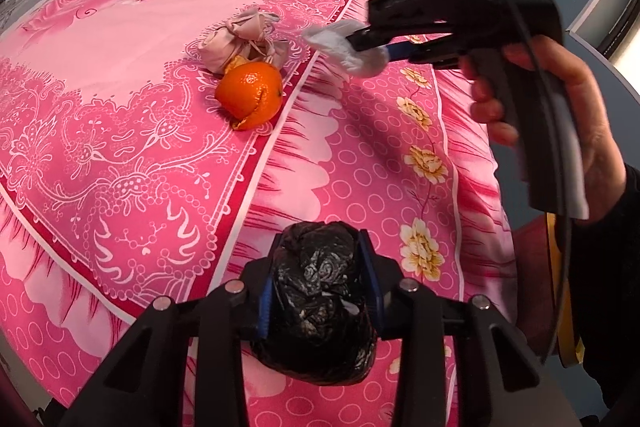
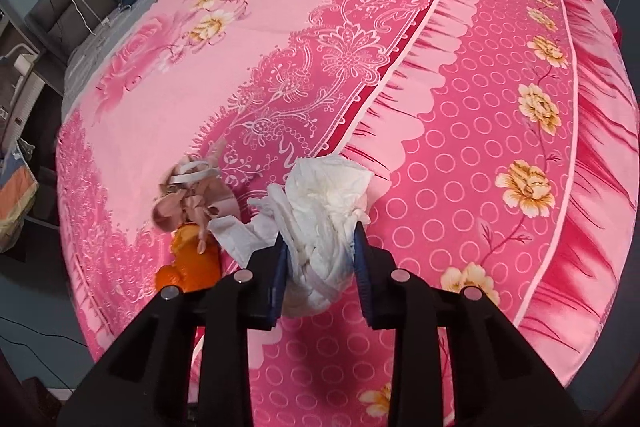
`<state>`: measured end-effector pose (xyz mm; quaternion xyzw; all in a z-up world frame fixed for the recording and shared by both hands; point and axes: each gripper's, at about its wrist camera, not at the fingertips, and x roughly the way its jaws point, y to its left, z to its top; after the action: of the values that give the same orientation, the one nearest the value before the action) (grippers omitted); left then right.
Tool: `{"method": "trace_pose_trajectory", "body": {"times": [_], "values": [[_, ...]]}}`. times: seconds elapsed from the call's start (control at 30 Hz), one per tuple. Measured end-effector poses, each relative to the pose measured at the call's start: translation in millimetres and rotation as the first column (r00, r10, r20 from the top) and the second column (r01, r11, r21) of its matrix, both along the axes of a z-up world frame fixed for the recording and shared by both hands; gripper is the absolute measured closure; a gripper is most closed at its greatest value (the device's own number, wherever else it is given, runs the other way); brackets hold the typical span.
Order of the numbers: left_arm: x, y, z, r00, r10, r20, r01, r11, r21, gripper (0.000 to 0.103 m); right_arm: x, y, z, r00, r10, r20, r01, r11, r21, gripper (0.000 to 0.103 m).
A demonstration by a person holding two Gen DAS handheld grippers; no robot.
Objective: Collect trash
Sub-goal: 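Carry the black bag and white tissue over the yellow-rimmed bin and release both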
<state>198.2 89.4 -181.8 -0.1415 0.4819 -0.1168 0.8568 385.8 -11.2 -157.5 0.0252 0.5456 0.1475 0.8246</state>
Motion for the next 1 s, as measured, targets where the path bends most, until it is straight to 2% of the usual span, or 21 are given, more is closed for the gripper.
{"method": "trace_pose_trajectory", "body": {"times": [0.3, 0.5, 0.83, 1.0], "values": [[-7.0, 4.8, 17.4, 0.999, 0.042, 0.031, -0.044, 0.996, 0.075, 0.070, -39.0, -35.2, 48.1, 0.998, -0.031, 0.052, 0.028, 0.998, 0.053, 0.074], [-10.4, 8.3, 39.5, 0.994, 0.080, 0.080, -0.089, 0.990, 0.110, 0.070, -78.2, -68.8, 85.7, 0.991, -0.067, 0.115, 0.052, 0.990, 0.133, 0.074], [-24.9, -6.9, 76.5, 0.983, 0.107, 0.152, -0.125, 0.985, 0.118, 0.070, -161.7, -119.4, 146.8, 0.949, -0.127, 0.287, 0.073, 0.979, 0.192, 0.074], [-35.3, -25.1, 97.2, 0.978, 0.094, 0.188, -0.117, 0.986, 0.116, 0.070, -194.9, -149.6, 168.8, 0.928, -0.164, 0.334, 0.091, 0.970, 0.225, 0.074]]}}
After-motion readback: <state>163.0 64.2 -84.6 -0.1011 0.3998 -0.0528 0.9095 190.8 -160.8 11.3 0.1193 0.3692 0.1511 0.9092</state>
